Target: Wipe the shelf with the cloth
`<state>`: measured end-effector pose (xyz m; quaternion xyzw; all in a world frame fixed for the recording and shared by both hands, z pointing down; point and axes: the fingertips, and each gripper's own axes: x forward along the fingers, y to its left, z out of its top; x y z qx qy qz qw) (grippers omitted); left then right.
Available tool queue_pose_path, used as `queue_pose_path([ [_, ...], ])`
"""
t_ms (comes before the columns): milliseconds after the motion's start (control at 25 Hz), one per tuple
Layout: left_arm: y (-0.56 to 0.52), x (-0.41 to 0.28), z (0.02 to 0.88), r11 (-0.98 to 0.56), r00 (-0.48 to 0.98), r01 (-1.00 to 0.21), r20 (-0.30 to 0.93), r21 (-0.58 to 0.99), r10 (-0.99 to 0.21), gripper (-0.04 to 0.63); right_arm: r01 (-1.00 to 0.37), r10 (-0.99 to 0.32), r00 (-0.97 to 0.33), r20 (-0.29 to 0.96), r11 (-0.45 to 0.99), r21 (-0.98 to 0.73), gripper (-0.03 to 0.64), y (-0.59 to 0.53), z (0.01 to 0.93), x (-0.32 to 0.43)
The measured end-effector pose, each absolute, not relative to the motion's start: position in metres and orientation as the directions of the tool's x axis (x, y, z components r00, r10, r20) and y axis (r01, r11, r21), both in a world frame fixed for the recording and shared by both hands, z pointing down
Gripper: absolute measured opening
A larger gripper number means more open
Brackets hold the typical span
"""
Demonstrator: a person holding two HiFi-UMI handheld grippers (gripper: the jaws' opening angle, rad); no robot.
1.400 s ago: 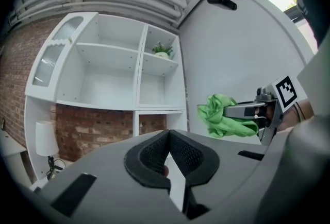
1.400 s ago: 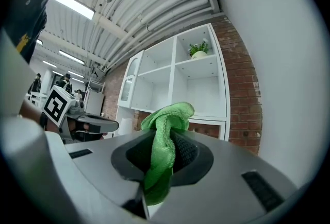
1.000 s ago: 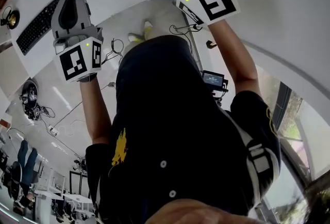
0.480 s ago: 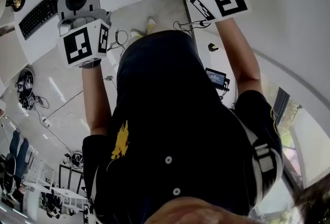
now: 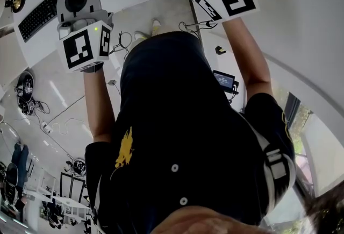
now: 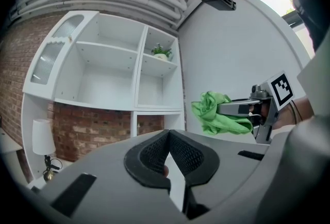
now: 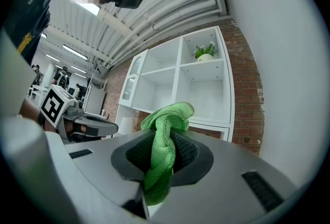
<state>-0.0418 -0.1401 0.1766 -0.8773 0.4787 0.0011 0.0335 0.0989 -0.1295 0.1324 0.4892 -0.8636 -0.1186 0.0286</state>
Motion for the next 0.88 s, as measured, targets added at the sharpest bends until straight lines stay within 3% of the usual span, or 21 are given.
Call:
queue_pose_path([
  [880,-0.143,-0.031,0.180,-0.552,0.554,-0.832,-0.017,-0.055,-0.833,0.018,-0.841,-0.855,-0.514,-0.067,0.487,0.234,0.041,-0.134,0.130,0.109],
])
